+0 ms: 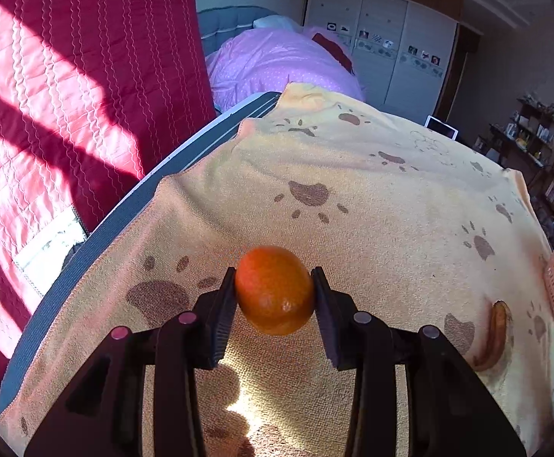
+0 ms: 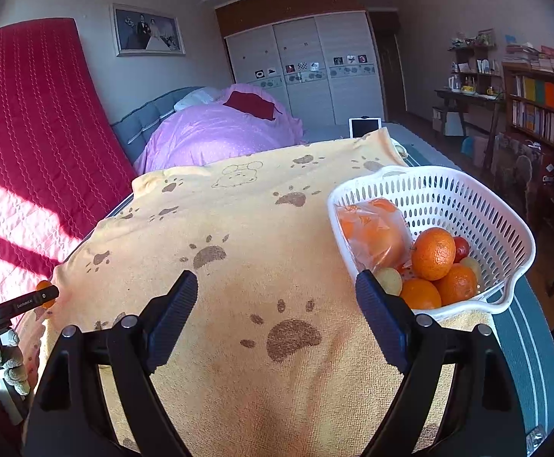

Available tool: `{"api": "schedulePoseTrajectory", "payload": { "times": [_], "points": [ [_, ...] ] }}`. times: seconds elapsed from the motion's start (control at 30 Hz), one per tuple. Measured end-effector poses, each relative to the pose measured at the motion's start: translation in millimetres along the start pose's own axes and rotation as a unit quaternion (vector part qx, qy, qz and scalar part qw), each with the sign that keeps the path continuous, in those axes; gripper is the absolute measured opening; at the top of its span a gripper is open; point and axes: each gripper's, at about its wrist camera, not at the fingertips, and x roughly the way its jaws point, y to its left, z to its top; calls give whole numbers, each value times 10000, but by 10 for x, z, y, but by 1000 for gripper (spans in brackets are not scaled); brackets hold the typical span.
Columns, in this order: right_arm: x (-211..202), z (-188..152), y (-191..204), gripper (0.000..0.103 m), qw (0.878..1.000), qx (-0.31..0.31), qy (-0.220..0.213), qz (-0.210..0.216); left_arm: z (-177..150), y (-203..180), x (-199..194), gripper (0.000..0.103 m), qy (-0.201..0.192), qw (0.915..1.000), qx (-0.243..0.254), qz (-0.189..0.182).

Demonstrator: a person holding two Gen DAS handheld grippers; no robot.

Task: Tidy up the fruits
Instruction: 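Grasp the banana with the right tool while the left tool holds the orange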

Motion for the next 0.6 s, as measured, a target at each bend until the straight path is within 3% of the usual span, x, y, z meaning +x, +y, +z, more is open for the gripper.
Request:
{"api": "schedulePoseTrajectory", "payload": {
  "times": [0.13,0.37,0.5,0.6],
  "points": [
    [35,-11,110,86,9992,-1,321,224,-34,-149,-37,39,-94,9997,155,-191],
    [305,-194,447,86,9818,654,1512,949,-40,-147,7,39,4,9993,71,-372],
    [471,-263,677,86,9694,895,1902,1269,-42,-142,25,39,50,9989,57,-470],
    [562,-287,861,86,9669,815,2043,1290,-48,-157,46,39,85,9986,94,-518]
  ]
}}
